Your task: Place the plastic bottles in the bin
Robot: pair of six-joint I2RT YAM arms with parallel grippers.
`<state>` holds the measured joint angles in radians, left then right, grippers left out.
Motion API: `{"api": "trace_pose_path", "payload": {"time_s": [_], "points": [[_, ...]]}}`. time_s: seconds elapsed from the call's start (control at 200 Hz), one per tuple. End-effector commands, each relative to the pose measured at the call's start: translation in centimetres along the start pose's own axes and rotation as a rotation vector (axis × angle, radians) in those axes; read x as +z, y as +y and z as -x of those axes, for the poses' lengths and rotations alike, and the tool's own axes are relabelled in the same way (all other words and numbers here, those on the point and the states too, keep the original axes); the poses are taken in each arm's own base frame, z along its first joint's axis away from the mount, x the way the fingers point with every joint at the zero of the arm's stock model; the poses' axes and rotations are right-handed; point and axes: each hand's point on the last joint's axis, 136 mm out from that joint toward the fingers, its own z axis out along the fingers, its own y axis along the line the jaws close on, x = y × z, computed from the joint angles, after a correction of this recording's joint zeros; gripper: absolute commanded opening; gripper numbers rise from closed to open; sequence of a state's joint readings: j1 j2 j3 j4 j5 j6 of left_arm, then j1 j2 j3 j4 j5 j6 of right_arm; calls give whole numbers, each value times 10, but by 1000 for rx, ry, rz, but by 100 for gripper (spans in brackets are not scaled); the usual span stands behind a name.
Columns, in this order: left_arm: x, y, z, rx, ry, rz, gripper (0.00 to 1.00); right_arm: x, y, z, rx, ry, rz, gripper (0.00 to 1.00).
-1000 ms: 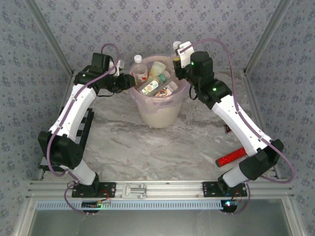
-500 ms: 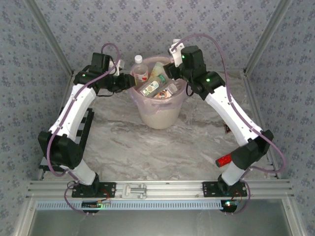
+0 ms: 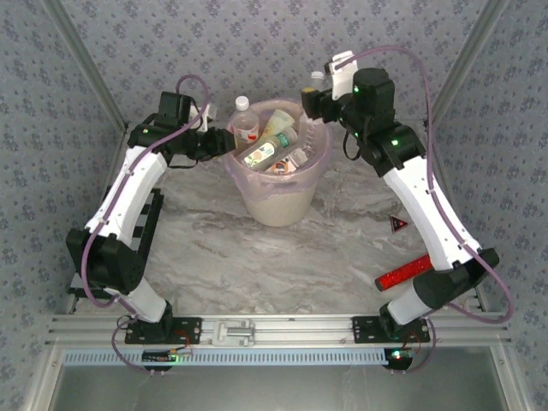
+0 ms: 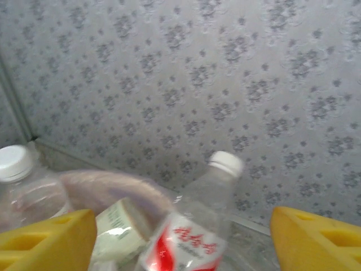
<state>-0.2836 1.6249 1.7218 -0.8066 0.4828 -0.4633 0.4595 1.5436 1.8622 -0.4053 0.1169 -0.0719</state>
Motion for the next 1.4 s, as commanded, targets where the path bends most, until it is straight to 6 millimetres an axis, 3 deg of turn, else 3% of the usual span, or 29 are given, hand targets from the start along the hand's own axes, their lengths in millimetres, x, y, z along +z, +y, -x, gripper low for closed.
{"api": "trace_pose_path", "payload": {"time_s": [0.0,0.19,0.405,0.595,0.745,0.925,1.194,1.284,1.394], "points": [[-5,3,-5,17,1,20,37,28,-16,-15,34,29,-85,75],[-1,4,-7,13,4,15,37,61,-32,-33,77,57,-113,64],[0,5,-7,11,3,13,37,84,8,-60,82,131,72,49],[-2,3,-6,11,-4,10,37,75,33,-97,1,241,115,46],[-7,-2,-3,19,-18,1,37,56,26,-104,-35,262,74,46],[-15,-8,3,34,-46,-3,39,45,18,-93,-48,241,56,52],[-47,-18,18,103,-133,24,57,6,5,-18,-15,50,39,72],[-66,-22,26,137,-183,32,70,-12,-5,-8,3,13,12,77],[-96,-20,35,192,-278,79,96,-36,-28,-13,27,-7,-69,84]]}}
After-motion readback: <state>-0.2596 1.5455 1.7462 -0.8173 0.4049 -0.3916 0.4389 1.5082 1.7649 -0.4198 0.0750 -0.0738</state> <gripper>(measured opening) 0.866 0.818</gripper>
